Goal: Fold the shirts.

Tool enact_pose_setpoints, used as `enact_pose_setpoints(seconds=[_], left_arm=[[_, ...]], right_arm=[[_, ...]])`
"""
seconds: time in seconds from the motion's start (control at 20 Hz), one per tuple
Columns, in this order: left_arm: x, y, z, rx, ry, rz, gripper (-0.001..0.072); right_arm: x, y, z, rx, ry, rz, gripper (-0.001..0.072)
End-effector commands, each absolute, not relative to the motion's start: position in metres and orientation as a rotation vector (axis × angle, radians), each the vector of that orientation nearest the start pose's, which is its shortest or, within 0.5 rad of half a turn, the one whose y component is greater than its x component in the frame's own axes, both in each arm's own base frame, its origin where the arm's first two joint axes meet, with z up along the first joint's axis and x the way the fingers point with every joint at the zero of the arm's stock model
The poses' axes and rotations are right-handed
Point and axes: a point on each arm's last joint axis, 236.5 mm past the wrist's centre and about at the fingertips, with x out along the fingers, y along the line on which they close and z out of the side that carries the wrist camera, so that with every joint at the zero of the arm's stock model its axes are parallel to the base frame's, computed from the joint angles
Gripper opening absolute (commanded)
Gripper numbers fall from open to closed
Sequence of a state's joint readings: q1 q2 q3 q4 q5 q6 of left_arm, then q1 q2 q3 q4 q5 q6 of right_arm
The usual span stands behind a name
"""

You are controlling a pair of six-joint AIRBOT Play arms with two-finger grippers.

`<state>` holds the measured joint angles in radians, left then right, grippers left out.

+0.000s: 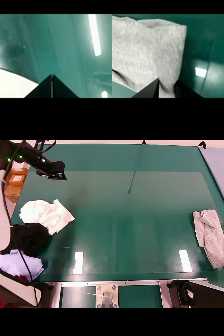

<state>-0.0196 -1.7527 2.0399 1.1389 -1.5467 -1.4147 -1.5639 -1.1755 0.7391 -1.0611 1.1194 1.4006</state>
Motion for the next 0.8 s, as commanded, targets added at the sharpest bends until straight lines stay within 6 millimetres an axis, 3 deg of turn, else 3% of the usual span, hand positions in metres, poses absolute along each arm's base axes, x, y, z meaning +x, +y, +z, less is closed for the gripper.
enact_pose_setpoints(seconds=[0.0,0.1,0.15,0.2,0.3,0.35,0.45,0.55,0.65,0.75], left_arm=[[0.489,-0.109,0.106,-0.135,1.197,-0.477,0.0021],[0.491,-0.109,0.107,-0.135,1.192,-0.476,0.002],[0.489,-0.108,0.107,-0.134,1.199,-0.477,0.002],[0.484,-0.108,0.105,-0.131,1.22,-0.482,0.002],[0.471,-0.11,0.102,-0.148,1.282,-0.481,0.0019],[0.464,-0.113,0.1,-0.151,1.312,-0.484,0.0019],[0.449,-0.124,0.098,-0.151,1.366,-0.492,0.0019],[0.428,-0.14,0.095,-0.132,1.386,-0.507,0.0019],[0.401,-0.149,0.089,-0.099,1.385,-0.493,0.0019],[0.363,-0.147,0.079,-0.117,1.397,-0.462,0.0019]], right_arm=[[0.058,-0.26,-0.036,1.508,1.006,-1.117,0.0211],[0.067,-0.263,-0.006,1.5,1.025,-1.11,0.0146],[0.082,-0.269,0.008,1.457,1.01,-1.086,0.0113],[0.106,-0.275,0.023,1.395,0.975,-1.039,0.0025],[0.186,-0.279,0.061,1.229,0.846,-0.853,0.0014],[0.231,-0.269,0.08,1.146,0.783,-0.726,0.0013],[0.308,-0.222,0.112,0.981,0.723,-0.476,0.0013],[0.35,-0.153,0.122,0.819,0.783,-0.269,0.0013],[0.363,-0.082,0.114,0.69,0.878,-0.103,0.0013],[0.352,-0.021,0.092,0.574,0.983,0.015,0.0012]])
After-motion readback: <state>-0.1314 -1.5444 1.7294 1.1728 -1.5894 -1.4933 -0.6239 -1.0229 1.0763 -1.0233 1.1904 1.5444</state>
